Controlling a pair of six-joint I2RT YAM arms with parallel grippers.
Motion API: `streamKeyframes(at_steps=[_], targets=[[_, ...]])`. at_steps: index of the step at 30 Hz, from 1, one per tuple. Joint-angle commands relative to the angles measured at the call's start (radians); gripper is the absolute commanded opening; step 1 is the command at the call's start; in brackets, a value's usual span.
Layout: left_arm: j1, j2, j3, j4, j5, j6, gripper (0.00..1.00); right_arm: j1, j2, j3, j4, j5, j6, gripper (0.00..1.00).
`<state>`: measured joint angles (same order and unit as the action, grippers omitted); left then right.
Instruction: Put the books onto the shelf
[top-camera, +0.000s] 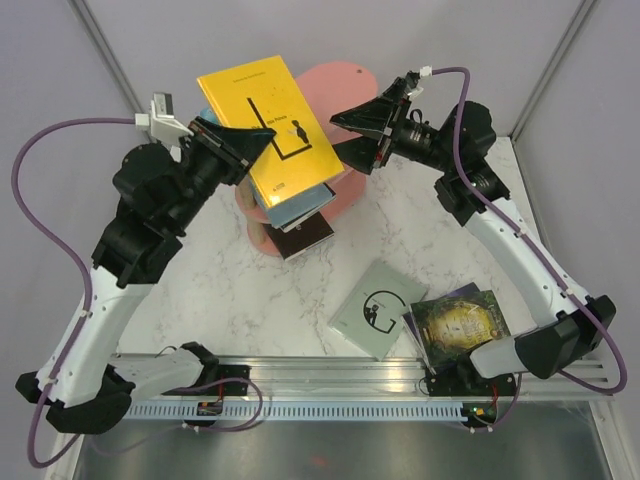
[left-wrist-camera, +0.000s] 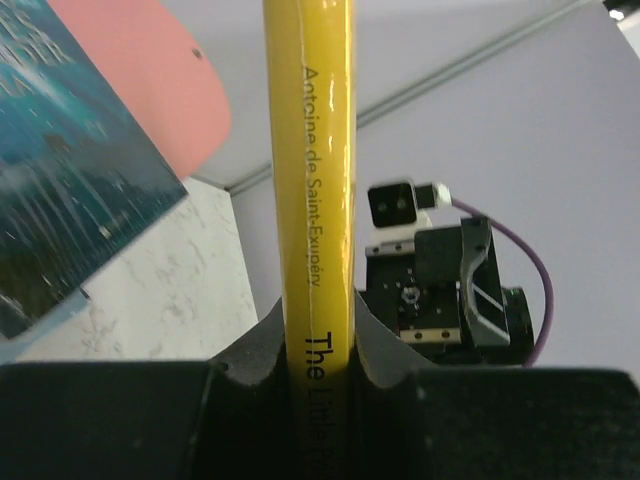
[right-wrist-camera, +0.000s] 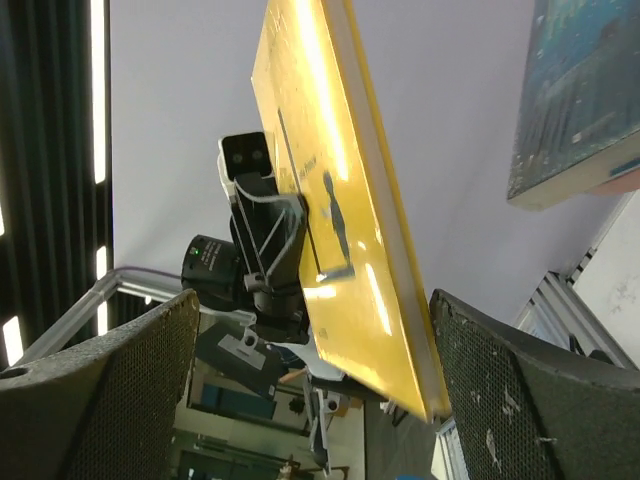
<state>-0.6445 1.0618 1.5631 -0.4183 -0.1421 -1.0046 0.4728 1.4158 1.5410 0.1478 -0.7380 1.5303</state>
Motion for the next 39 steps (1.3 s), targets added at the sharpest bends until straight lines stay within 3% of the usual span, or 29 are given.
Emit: streamKeyframes(at_steps=[1,7,10,19,27,28,30,31,32,34,39], targets=[[0.127,0.03,0.095,0.007,0.081,0.054,0.02,-0.046,-0.023,0.008,0.013,-0.024,0.005,0.98],[0.34,0.122,0.124,0.079,0.258,-0.023,0.02,-0.141,-0.074,-0.073,0.016,-0.069,0.01,0.98],[0.394,0.168,0.109,0.144,0.308,-0.08,0.02,-0.169,-0.089,-0.094,0.015,-0.084,0.01,0.98],[0.411,0.268,0.048,0.277,0.296,-0.213,0.02,-0.227,-0.127,-0.15,0.01,-0.103,0.004,0.98],[0.411,0.227,0.031,0.127,0.158,-0.151,0.02,-0.249,-0.133,-0.18,0.01,-0.113,-0.004,0.98],[0.413,0.225,0.032,0.113,0.15,-0.138,0.04,-0.249,-0.133,-0.183,0.009,-0.113,-0.005,0.98],[0.411,0.228,0.035,0.075,0.147,-0.105,0.23,-0.249,-0.132,-0.191,0.01,-0.113,-0.006,0.98],[0.411,0.231,0.041,0.066,0.15,-0.089,0.43,-0.25,-0.132,-0.193,0.01,-0.113,-0.007,0.98],[0.411,0.248,0.054,0.049,0.153,-0.059,0.49,-0.249,-0.13,-0.196,0.01,-0.113,-0.007,0.98],[0.411,0.273,0.112,-0.019,0.16,-0.01,0.59,-0.25,-0.13,-0.203,0.01,-0.112,-0.009,0.98],[0.411,0.34,0.244,-0.155,0.158,0.073,0.7,-0.25,-0.132,-0.211,0.01,-0.112,-0.007,0.98]])
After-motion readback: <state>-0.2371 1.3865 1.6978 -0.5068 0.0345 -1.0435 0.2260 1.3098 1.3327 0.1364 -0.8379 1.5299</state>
